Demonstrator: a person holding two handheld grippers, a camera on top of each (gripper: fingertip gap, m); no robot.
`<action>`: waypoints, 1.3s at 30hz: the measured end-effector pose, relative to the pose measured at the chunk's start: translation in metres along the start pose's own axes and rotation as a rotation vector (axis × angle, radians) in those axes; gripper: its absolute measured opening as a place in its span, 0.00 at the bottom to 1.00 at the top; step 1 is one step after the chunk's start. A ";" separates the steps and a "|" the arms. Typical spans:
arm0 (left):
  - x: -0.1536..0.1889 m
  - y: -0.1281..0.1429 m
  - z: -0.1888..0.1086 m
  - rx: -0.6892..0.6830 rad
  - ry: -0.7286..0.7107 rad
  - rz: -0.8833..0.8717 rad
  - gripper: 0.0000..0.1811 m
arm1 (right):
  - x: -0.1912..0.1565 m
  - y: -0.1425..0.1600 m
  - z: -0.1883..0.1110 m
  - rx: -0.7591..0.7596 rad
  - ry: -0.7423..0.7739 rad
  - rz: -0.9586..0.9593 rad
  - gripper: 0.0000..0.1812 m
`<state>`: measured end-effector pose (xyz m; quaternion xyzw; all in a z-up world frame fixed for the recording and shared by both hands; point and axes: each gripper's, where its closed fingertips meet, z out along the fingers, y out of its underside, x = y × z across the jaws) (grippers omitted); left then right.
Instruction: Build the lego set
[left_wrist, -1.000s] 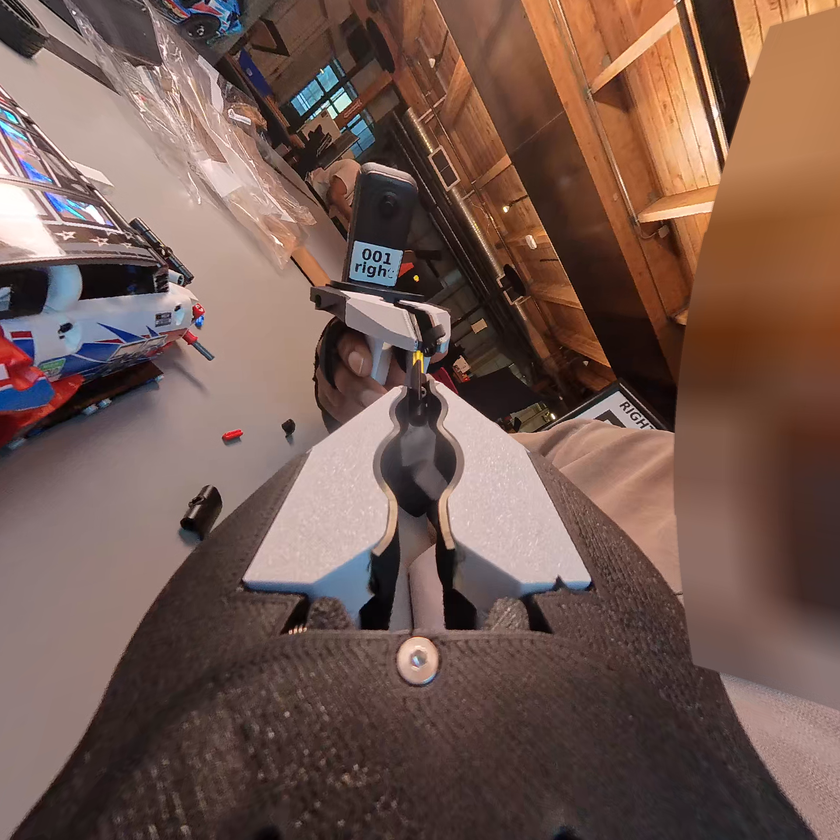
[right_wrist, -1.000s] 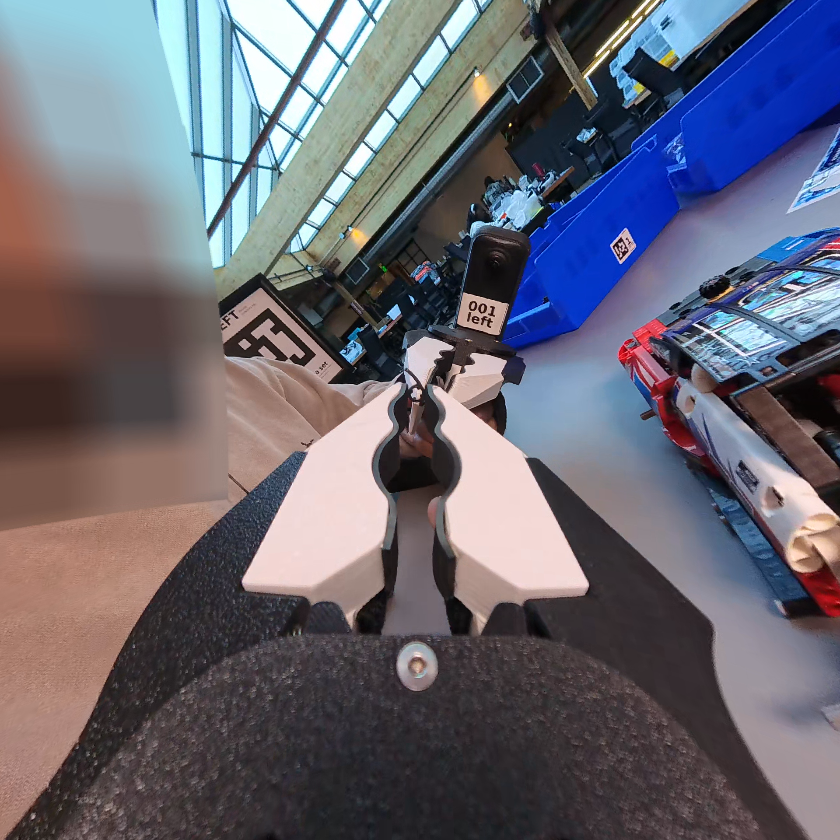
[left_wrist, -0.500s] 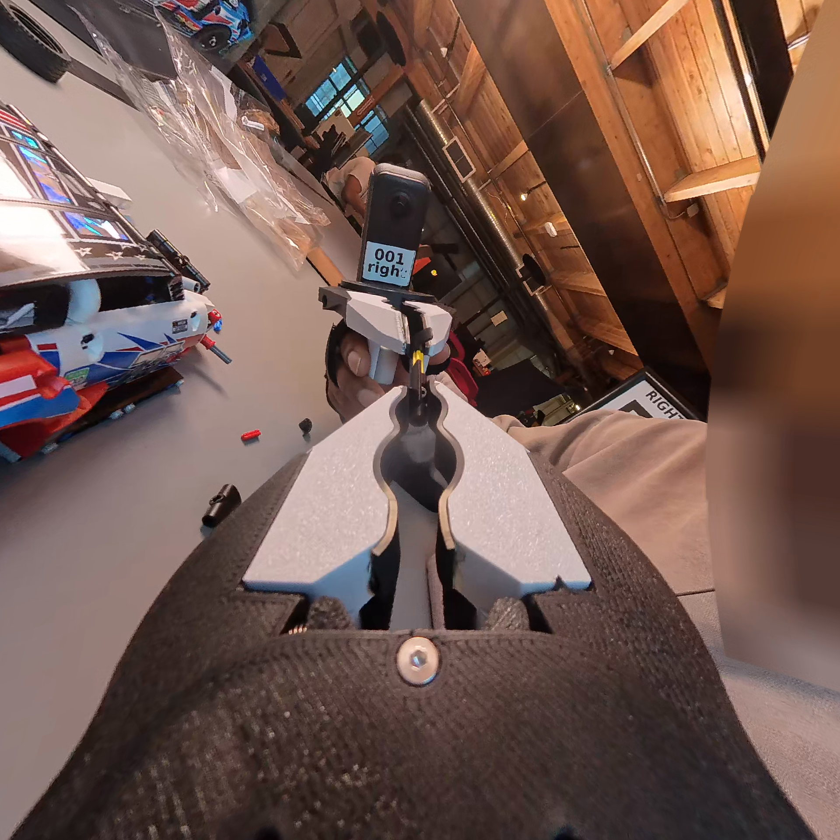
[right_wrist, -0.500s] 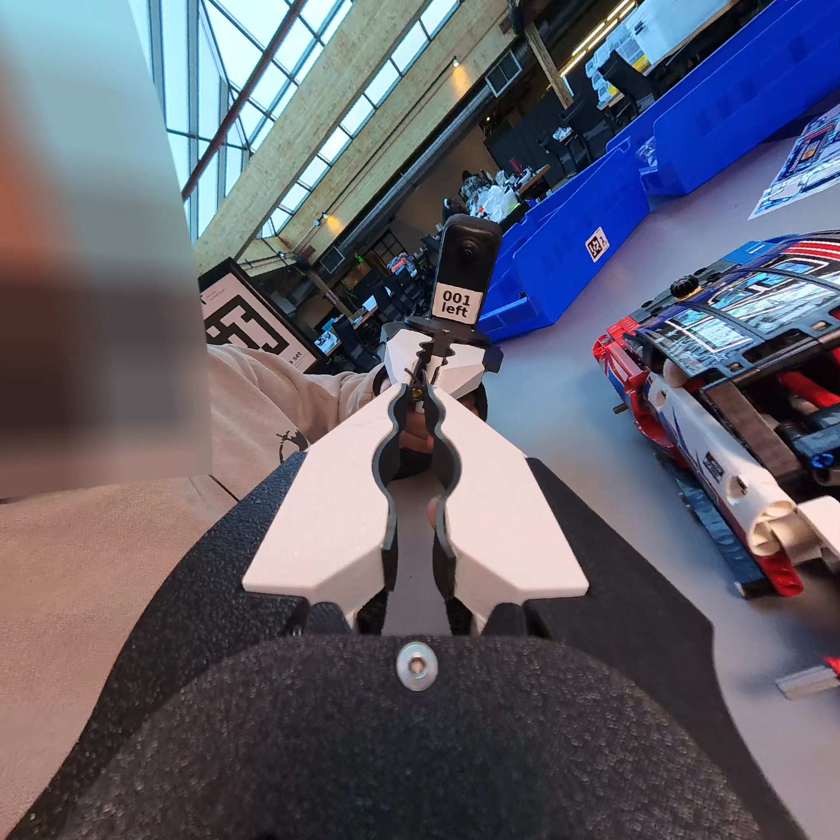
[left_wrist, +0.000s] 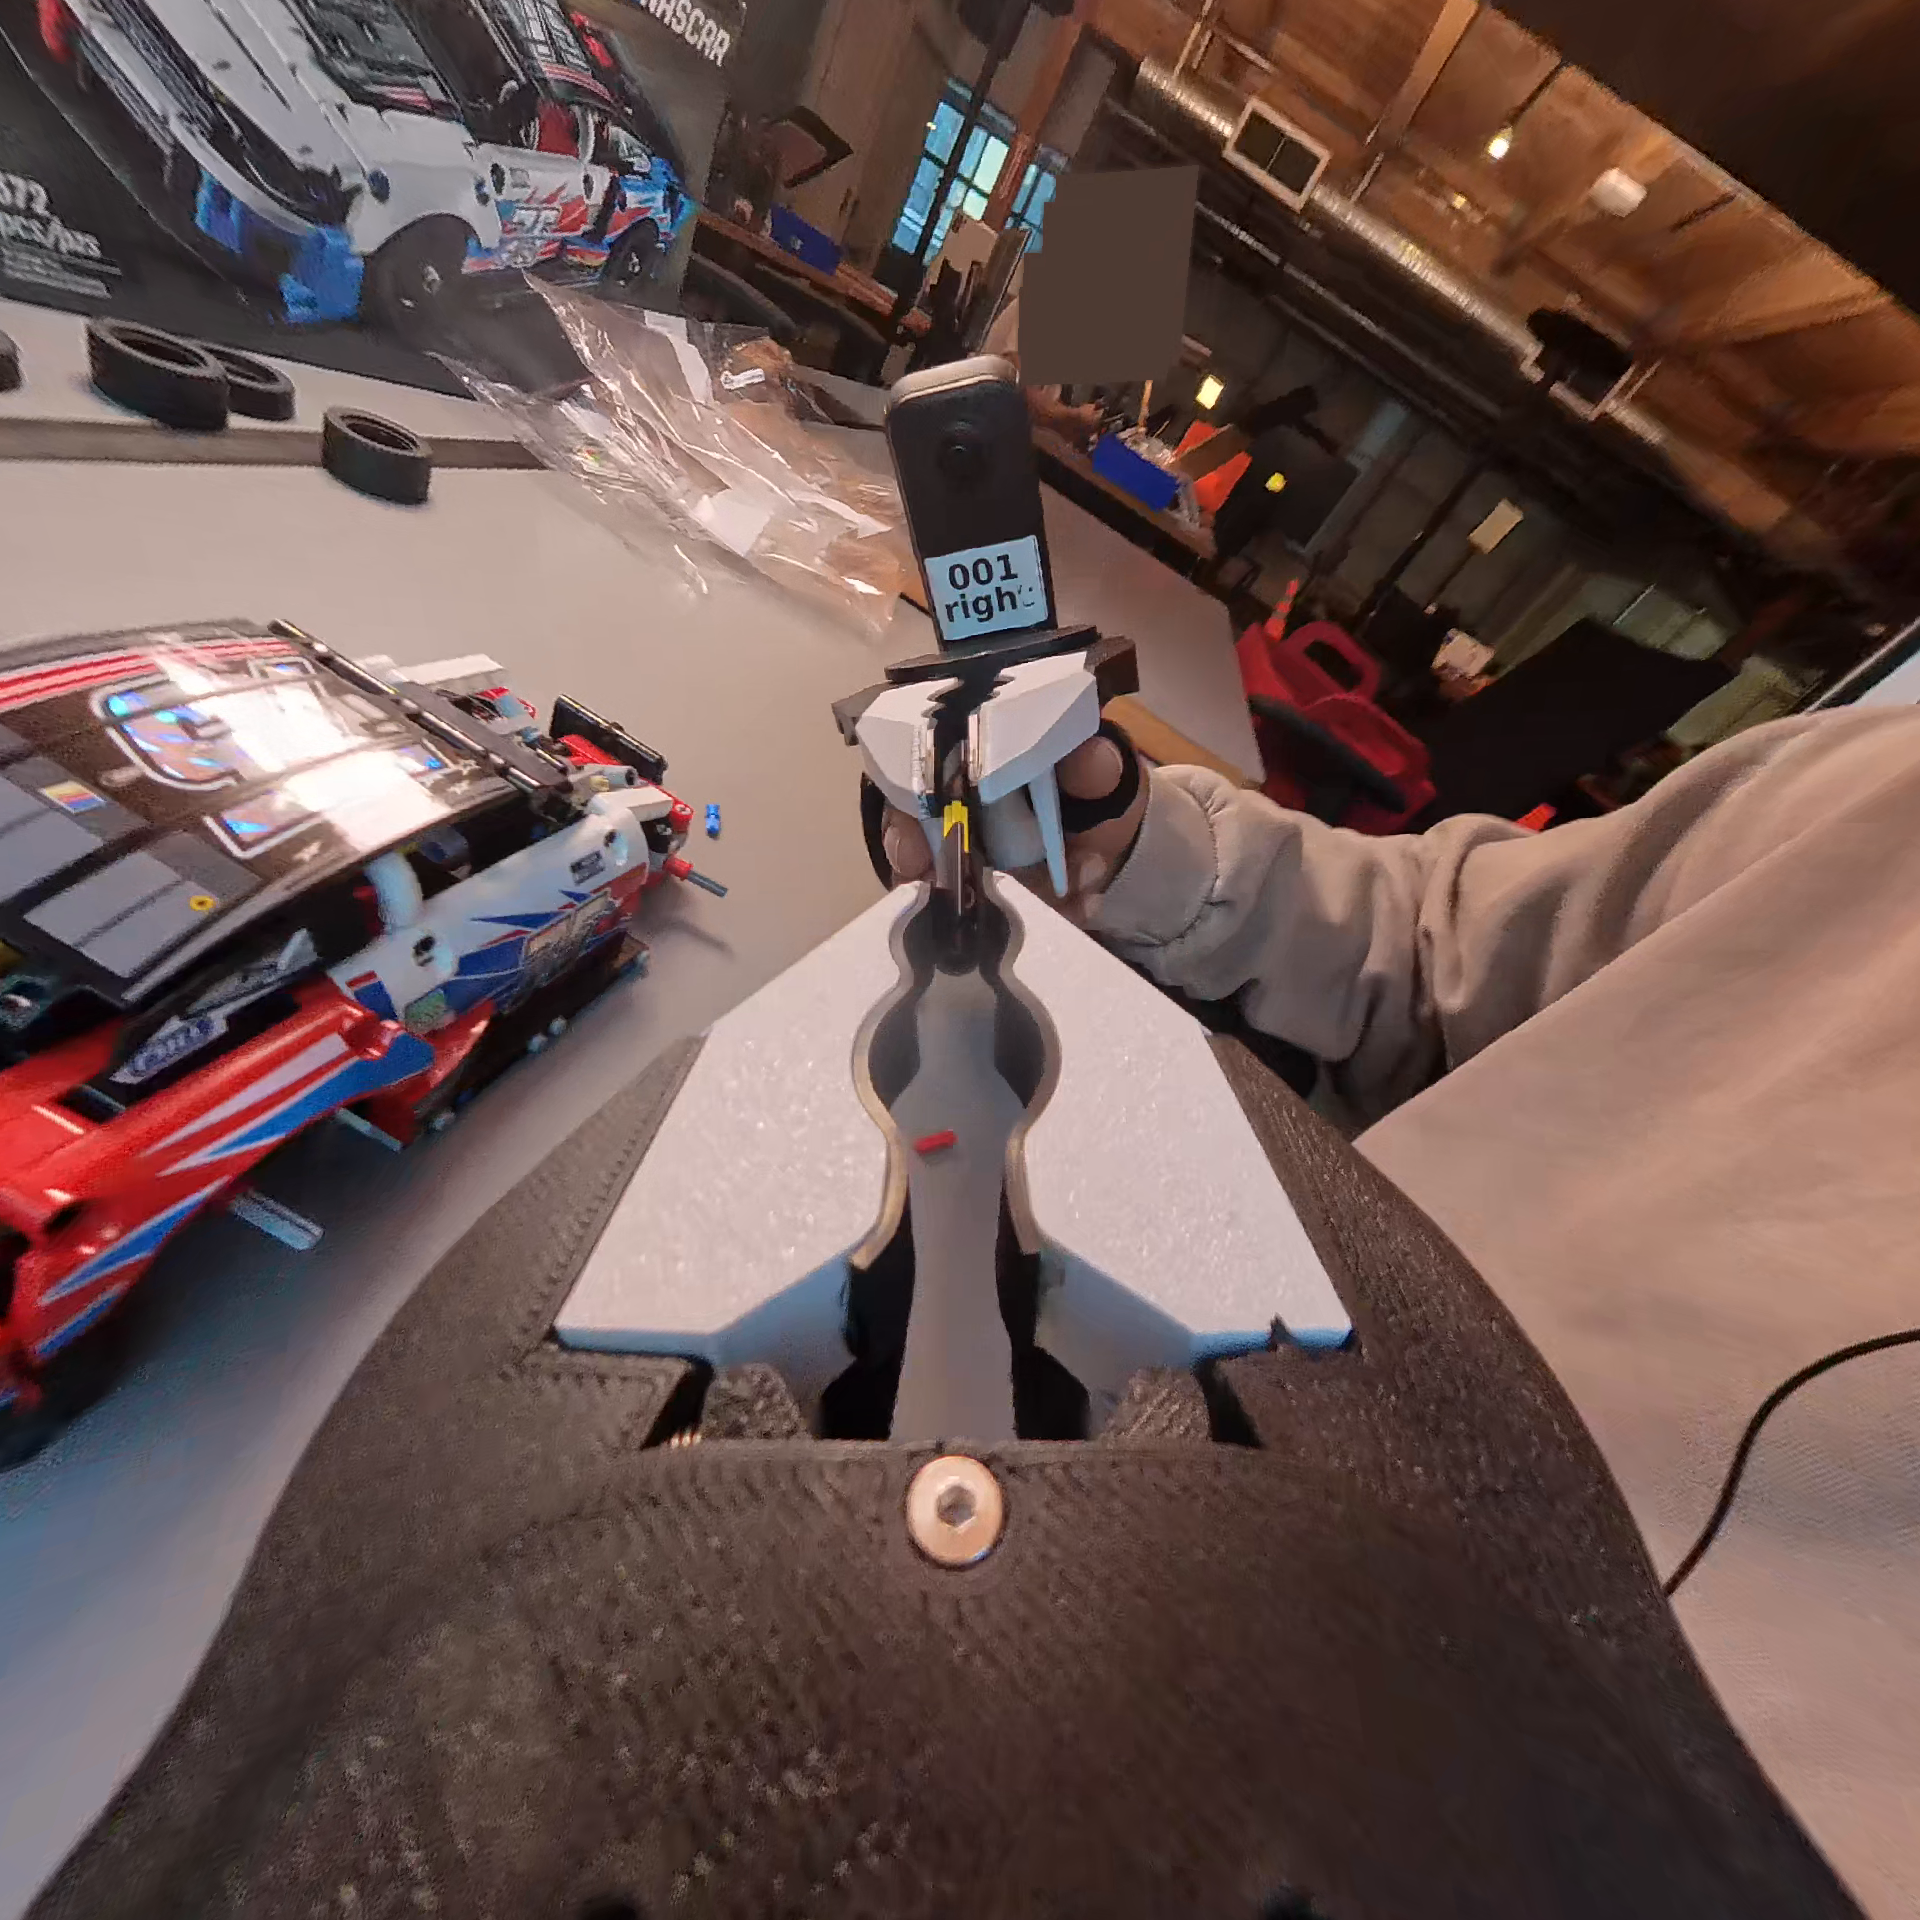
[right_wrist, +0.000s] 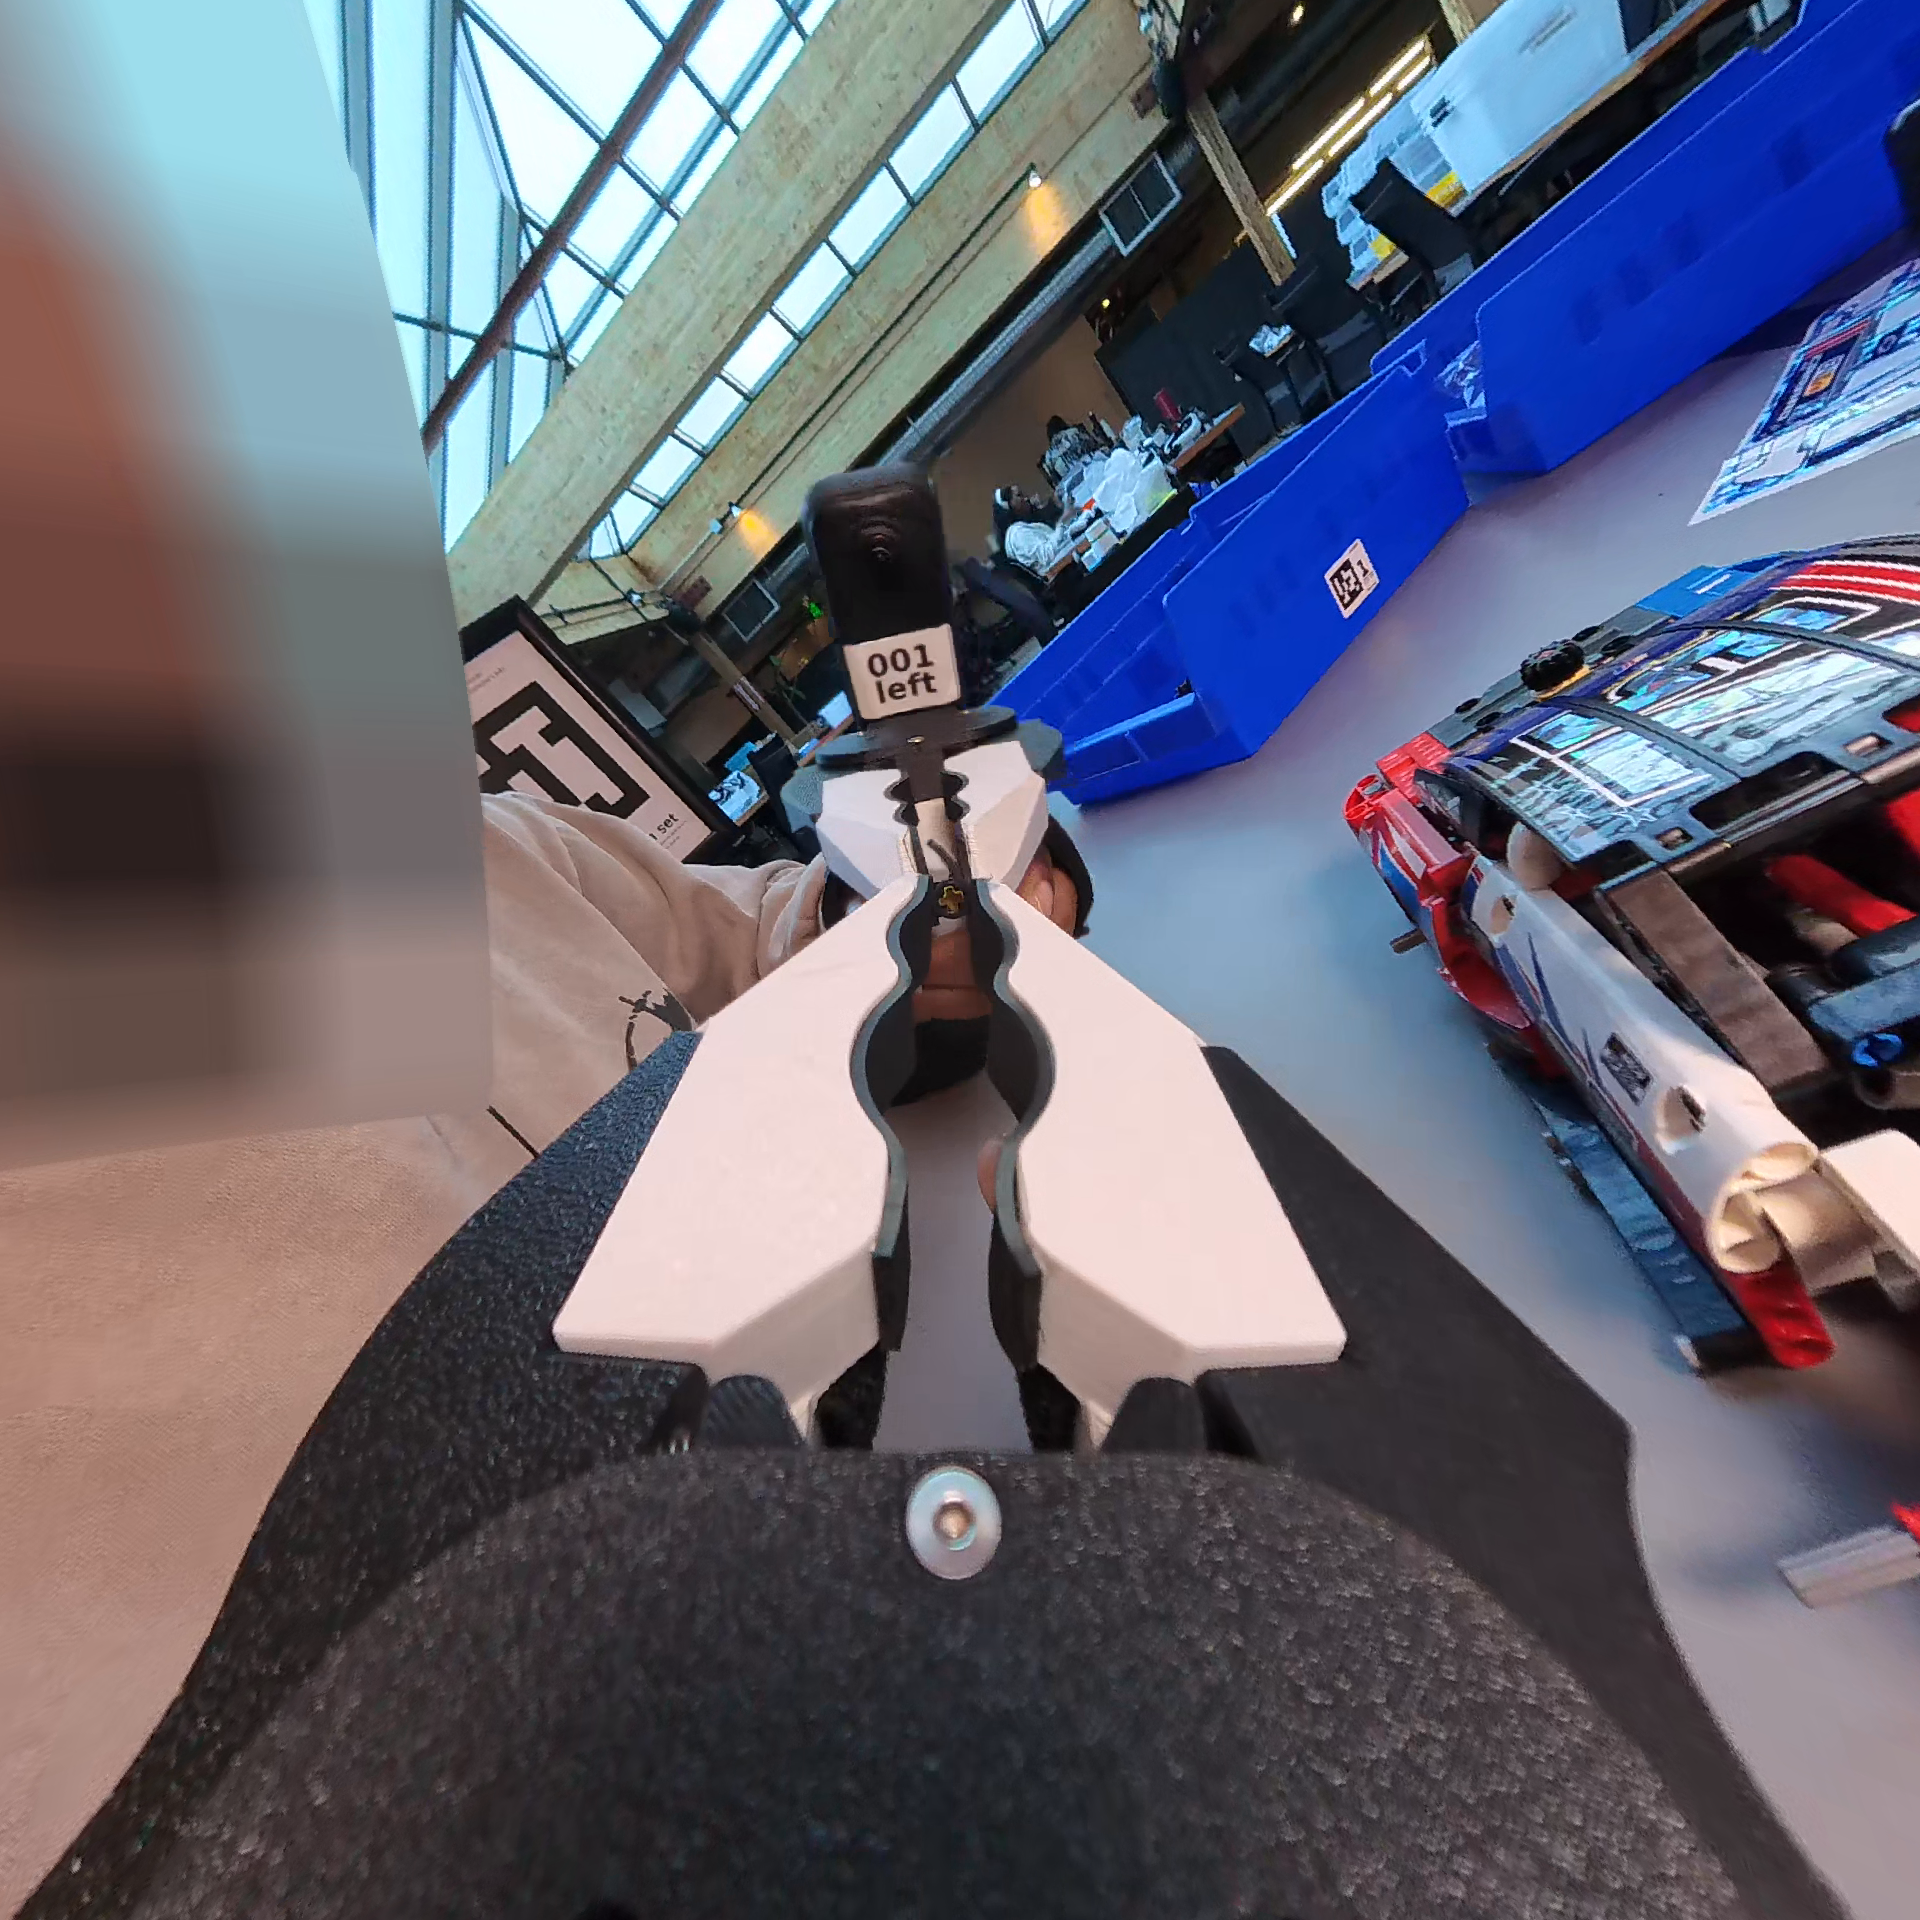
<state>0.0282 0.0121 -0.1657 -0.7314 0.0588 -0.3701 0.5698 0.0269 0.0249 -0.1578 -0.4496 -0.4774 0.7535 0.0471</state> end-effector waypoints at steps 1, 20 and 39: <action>0.000 0.000 0.000 -0.011 -0.026 0.053 0.03 | 0.000 0.001 0.001 -0.002 -0.002 0.003 0.02; 0.023 -0.001 -0.005 0.014 -0.039 0.515 0.03 | -0.026 0.010 0.012 -0.071 0.010 -0.346 0.03; 0.018 0.010 -0.007 -0.048 -0.259 1.329 0.03 | -0.023 0.034 0.012 -0.235 0.084 -0.591 0.12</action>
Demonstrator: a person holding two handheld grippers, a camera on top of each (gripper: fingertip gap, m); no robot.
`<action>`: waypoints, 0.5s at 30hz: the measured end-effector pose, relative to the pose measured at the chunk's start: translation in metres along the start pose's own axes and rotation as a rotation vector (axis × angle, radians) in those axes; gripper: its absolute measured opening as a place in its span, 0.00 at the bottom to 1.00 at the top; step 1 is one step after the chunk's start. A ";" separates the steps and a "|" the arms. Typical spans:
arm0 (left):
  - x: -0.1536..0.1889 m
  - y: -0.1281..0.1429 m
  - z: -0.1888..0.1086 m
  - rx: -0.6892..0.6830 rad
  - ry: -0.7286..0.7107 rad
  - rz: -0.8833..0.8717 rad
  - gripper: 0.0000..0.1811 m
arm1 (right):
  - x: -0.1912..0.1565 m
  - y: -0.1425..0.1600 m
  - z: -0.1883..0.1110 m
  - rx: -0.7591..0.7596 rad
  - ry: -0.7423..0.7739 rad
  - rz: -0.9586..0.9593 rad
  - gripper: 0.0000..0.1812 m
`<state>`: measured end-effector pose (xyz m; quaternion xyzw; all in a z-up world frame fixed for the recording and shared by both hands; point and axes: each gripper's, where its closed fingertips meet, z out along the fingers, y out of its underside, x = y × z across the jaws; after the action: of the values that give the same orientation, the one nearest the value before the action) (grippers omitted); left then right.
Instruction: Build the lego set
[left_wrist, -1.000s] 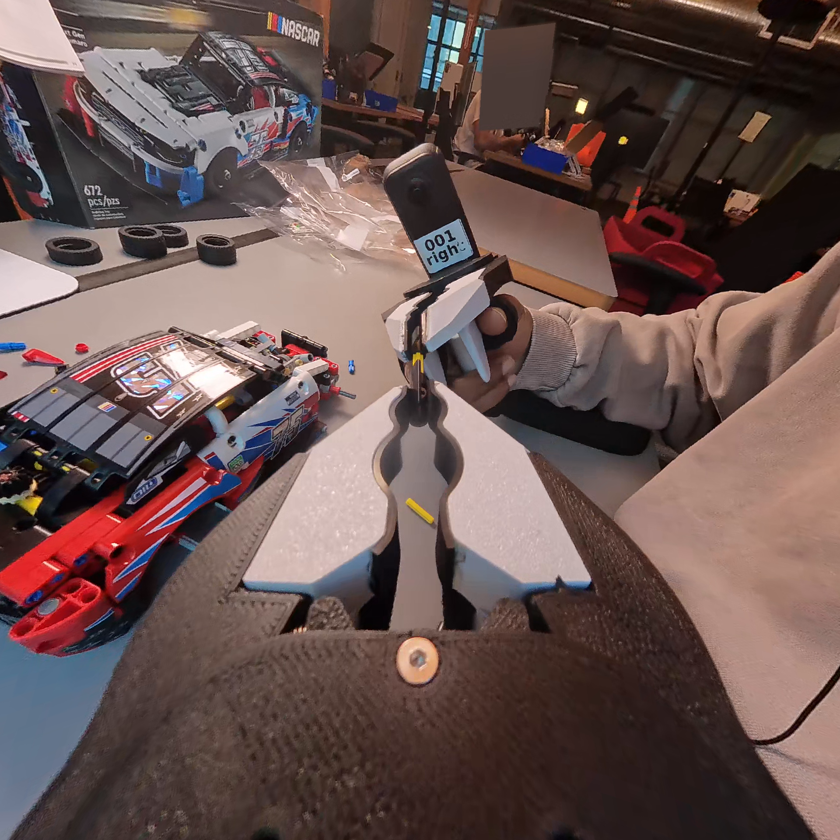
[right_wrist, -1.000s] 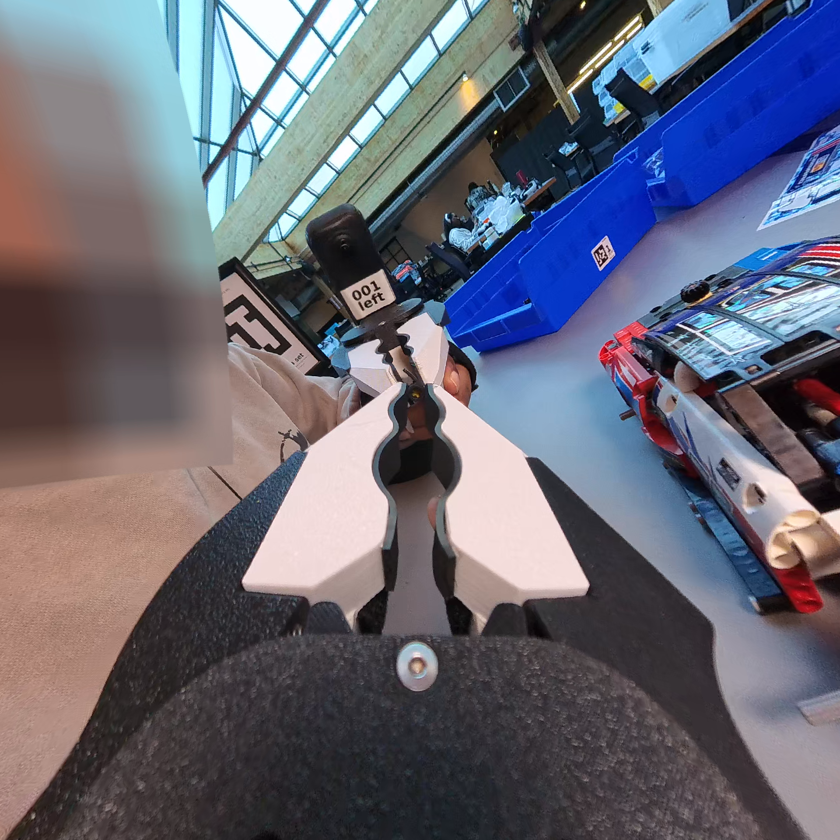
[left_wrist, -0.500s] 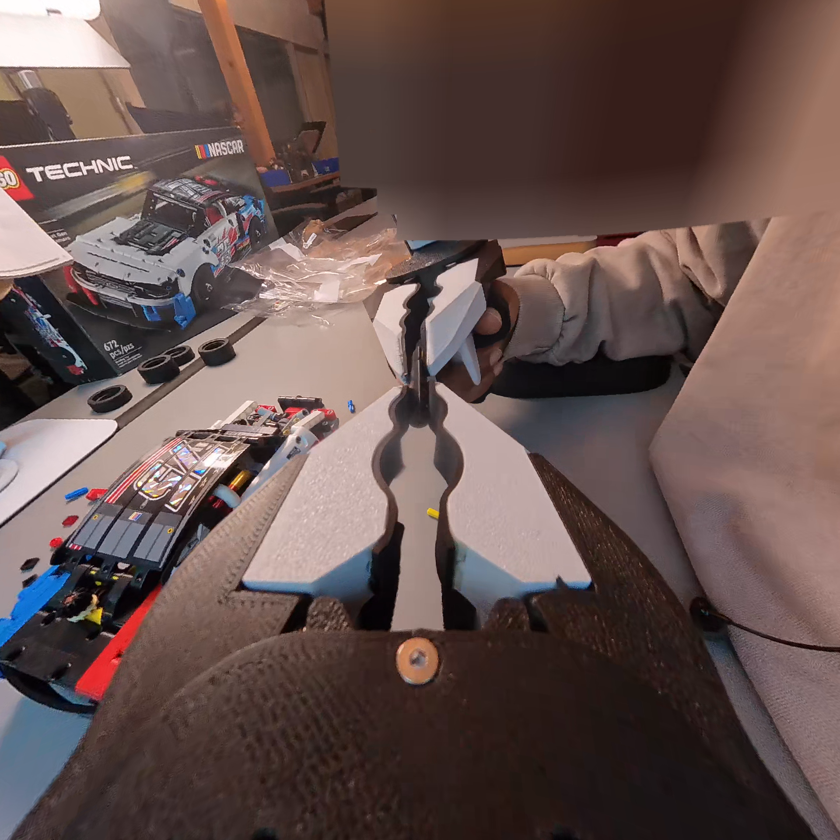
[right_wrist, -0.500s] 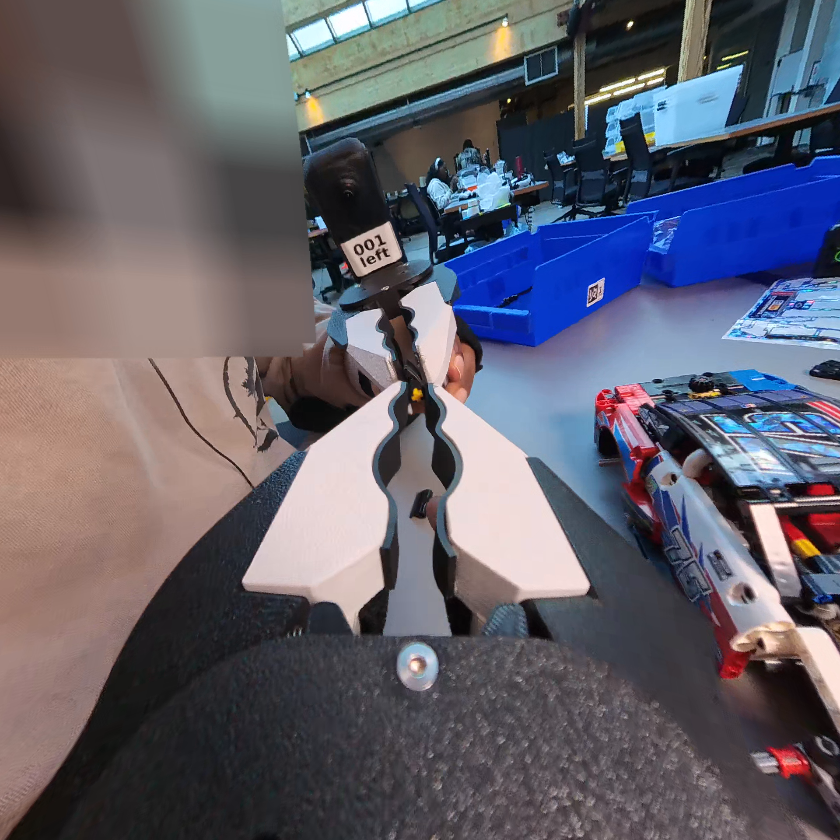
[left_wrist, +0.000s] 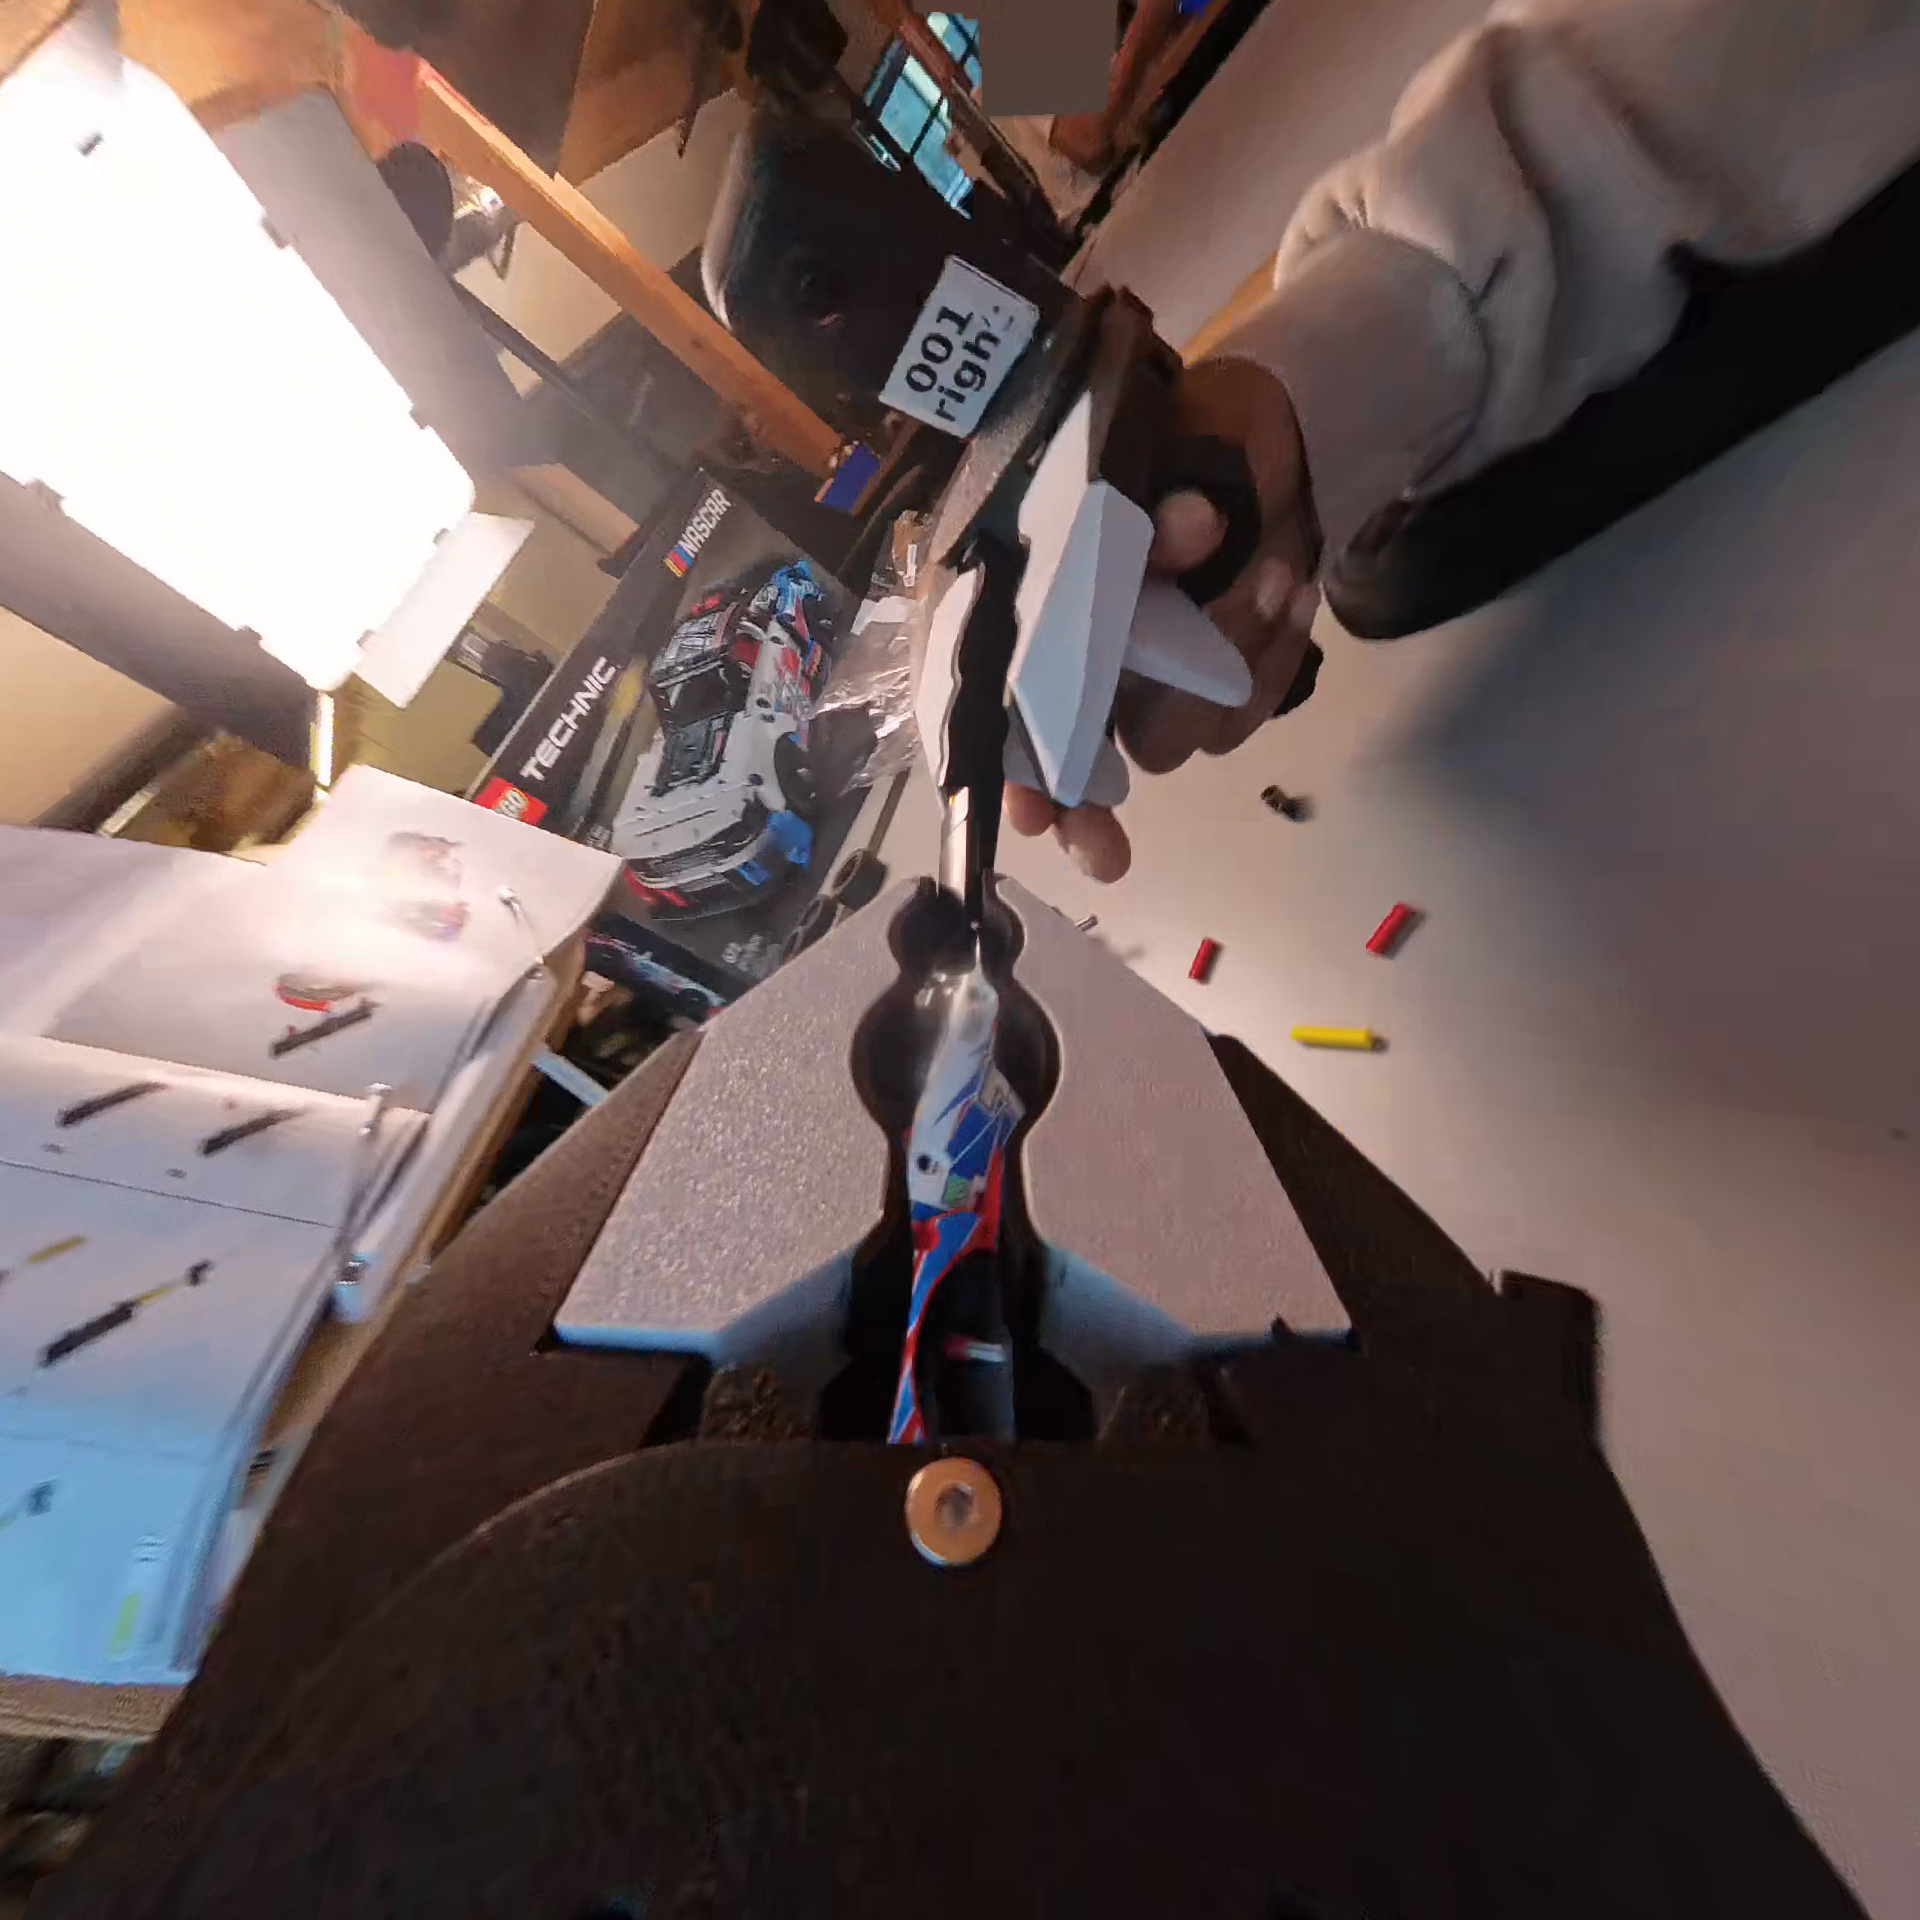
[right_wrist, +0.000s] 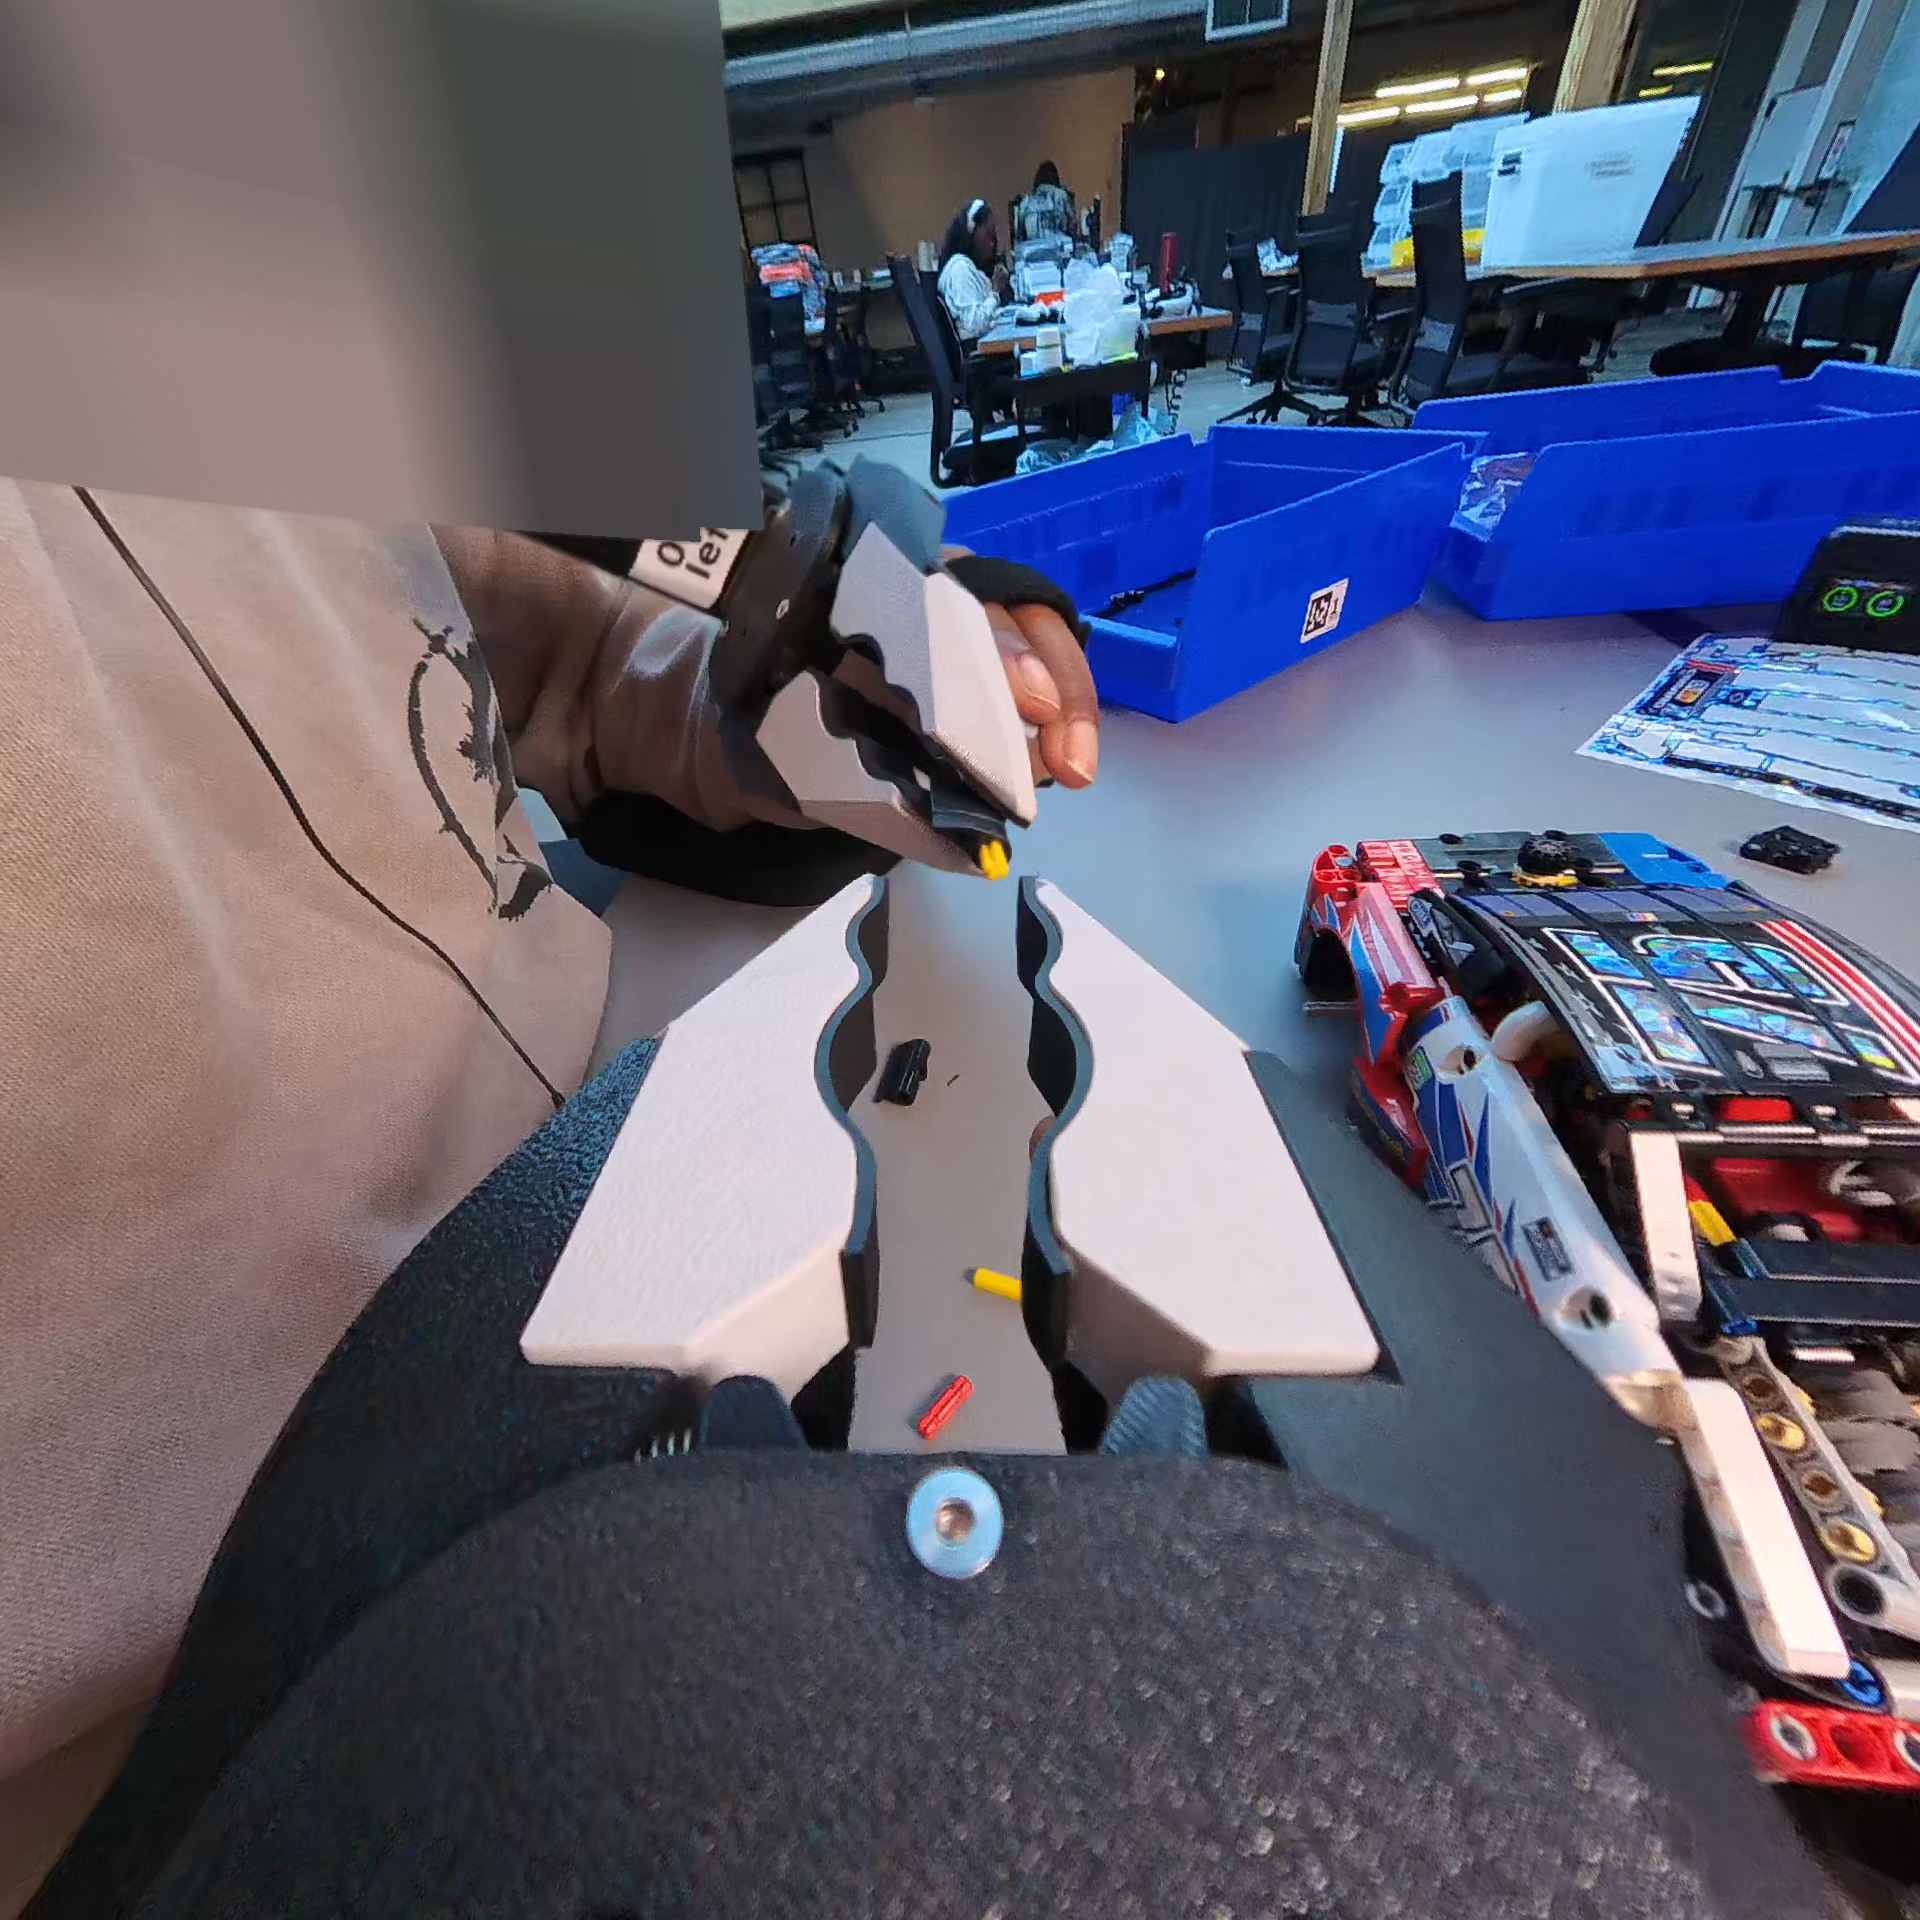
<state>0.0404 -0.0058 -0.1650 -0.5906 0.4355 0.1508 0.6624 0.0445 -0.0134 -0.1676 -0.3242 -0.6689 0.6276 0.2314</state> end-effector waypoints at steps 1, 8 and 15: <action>0.003 0.004 0.000 -0.021 -0.007 0.072 0.03 | 0.002 0.001 -0.001 0.003 0.007 0.008 0.12; 0.009 0.012 0.001 -0.065 -0.016 0.220 0.03 | 0.005 0.012 0.004 -0.051 0.019 0.062 0.13; 0.010 0.011 0.001 -0.070 -0.025 0.266 0.03 | 0.005 0.013 0.006 -0.063 0.035 0.065 0.07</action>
<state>0.0383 -0.0053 -0.1800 -0.5486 0.4961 0.2598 0.6208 0.0384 -0.0142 -0.1811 -0.3637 -0.6733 0.6077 0.2123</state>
